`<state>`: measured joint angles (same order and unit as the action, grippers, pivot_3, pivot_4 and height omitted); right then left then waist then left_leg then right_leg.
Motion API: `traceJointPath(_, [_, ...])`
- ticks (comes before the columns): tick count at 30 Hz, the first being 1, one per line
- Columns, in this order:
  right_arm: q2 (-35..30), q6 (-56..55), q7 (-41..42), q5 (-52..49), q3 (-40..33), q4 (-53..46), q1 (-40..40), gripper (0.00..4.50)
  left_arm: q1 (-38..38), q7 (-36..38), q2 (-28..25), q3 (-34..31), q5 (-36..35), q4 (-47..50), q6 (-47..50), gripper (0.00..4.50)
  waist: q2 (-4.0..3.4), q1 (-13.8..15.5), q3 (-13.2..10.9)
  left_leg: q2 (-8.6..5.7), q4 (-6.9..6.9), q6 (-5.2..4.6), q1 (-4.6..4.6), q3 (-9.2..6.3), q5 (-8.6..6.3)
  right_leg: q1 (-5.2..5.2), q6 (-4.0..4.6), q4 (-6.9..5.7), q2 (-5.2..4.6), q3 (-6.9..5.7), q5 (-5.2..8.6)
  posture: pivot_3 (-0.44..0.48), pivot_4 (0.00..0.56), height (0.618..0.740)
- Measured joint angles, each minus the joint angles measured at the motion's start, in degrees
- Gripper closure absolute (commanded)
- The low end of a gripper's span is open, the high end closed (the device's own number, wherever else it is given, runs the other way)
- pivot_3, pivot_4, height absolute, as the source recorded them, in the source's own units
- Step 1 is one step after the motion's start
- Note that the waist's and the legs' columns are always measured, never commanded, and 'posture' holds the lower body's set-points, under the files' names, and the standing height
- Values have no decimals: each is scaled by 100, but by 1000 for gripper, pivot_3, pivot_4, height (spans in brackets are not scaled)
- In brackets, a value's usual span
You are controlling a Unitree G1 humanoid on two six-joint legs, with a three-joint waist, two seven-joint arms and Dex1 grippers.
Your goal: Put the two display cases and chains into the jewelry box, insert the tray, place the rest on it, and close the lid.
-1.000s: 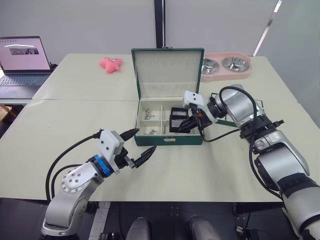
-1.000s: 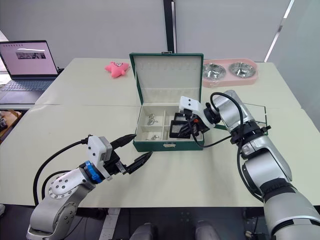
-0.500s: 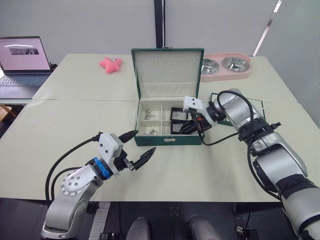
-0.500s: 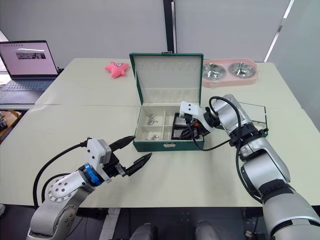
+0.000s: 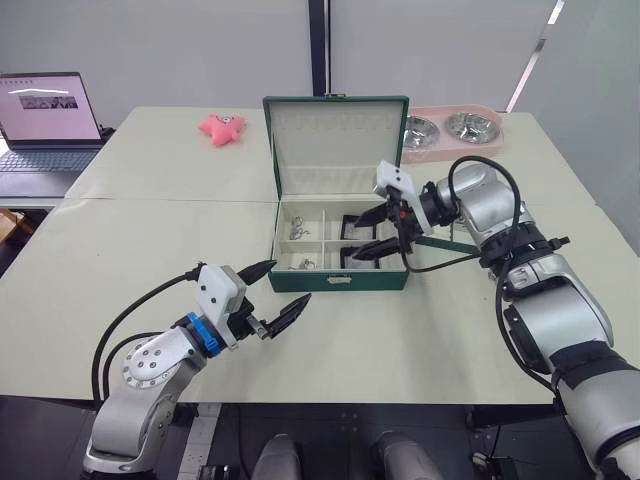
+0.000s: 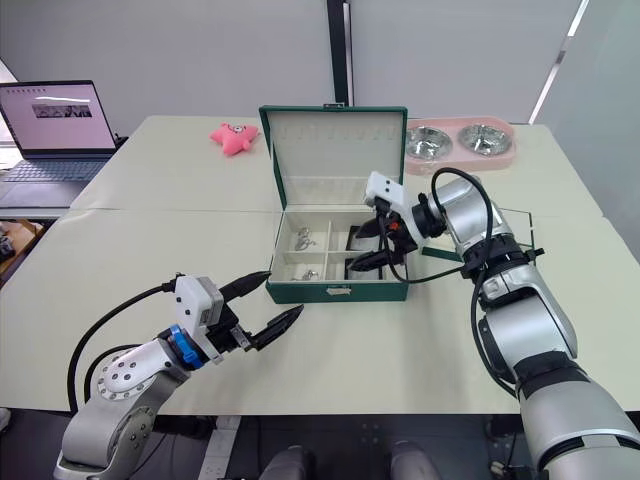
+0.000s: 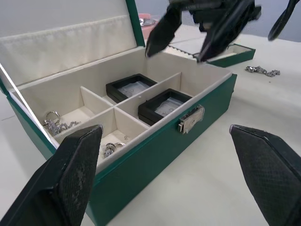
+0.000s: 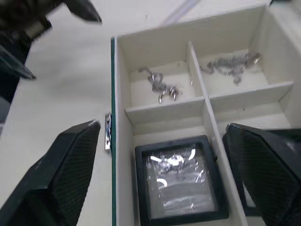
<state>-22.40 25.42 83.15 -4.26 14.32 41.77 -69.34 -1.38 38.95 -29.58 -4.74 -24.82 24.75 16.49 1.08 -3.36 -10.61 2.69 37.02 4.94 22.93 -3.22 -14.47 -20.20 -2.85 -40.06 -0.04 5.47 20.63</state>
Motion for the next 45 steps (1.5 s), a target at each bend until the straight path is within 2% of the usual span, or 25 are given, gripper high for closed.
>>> traceJointPath(5, [-322, 171, -208, -660, -786, -1039, 696, 37, 141, 186, -198, -33, -211, -123, 307, 0, 0, 42, 0, -2, -1, 0, 4, -8, 0, 6, 0, 7, 0, -9, 0, 0, 150, 740])
traceJointPath(10, [-915, 435, -644, -1247, -1569, -2363, 2330, 37, 101, 351, -611, -619, -493, -358, 615, 0, 0, 53, 0, -3, -4, 0, 8, -3, 0, 0, 0, 9, -1, -4, 0, 0, 150, 740])
traceJointPath(15, [-1418, 521, -1113, -1592, -2316, -3287, 3722, 37, -102, 436, -891, -1208, -708, -534, 866, 0, -1, 16, -1, -1, -6, -1, 4, -2, -1, 5, -1, 10, 5, -1, 1, 0, 150, 740])
traceJointPath(18, [-1554, 525, -1411, -1747, -2784, -3525, 4488, 37, -308, 452, -1073, -1575, -773, -706, 972, 0, -2, 8, -2, 0, -6, -1, 2, 3, -1, 5, -1, 10, 6, 4, 1, 0, 150, 740])
traceJointPath(22, [-1727, 311, -1864, -1738, -3330, -3521, 5331, 37, -588, 559, -1291, -2050, -725, -1164, 903, 0, -4, 12, -3, -1, -7, -1, 0, 7, -1, 5, -1, 10, 7, 7, 1, 0, 150, 740])
traceJointPath(28, [-1918, -92, -2134, -1747, -3806, -3284, 5947, 37, -659, 723, -1405, -2395, -549, -1844, 602, 0, -4, 13, -3, 0, -7, -1, -2, 9, -1, 7, -1, 10, 9, 8, 1, 0, 150, 740])
traceJointPath(38, [-1900, -673, -2629, -1849, -4175, -2753, 6592, 37, -714, 697, -1381, -2489, -367, -2456, 166, 0, -4, 10, -3, 0, -8, 0, -3, 11, -1, 9, -1, 12, 9, 11, 1, 0, 150, 740])
traceJointPath(45, [-1884, -1268, -2778, -1854, -4185, -2009, 6612, 37, -773, 640, -1230, -2490, -290, -2573, 10, 0, -4, 7, -3, 0, -8, 0, -6, 14, -1, 11, -1, 12, 9, 12, 1, 0, 150, 740])
